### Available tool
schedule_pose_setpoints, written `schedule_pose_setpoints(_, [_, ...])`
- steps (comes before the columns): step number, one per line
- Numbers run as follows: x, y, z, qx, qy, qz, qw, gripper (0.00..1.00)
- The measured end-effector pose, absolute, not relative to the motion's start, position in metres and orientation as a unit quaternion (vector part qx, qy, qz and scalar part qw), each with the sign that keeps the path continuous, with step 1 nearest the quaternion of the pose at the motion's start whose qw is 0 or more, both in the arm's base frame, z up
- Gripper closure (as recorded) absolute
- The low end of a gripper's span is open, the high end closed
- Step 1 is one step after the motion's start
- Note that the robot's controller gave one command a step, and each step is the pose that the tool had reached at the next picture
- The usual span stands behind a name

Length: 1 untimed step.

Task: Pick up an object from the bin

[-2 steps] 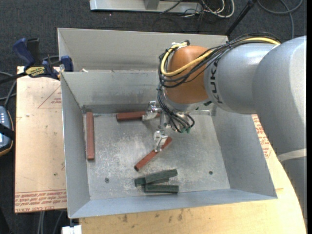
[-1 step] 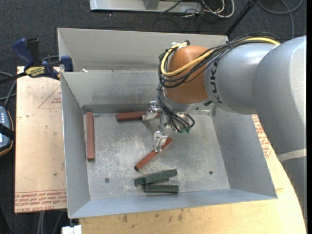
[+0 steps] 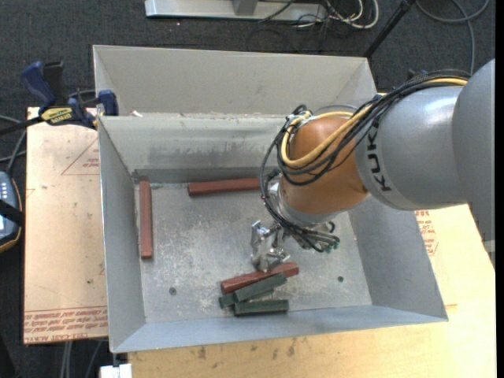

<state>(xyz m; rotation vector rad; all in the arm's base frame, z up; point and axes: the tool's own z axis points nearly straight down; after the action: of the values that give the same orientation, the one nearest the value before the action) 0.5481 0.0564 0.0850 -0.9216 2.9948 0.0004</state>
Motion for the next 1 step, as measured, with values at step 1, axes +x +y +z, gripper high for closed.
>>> schedule_pose_setpoints(1, [0.5474, 0.0563, 0.0841, -0.294, 0.956, 0.000, 0.003, 1.00])
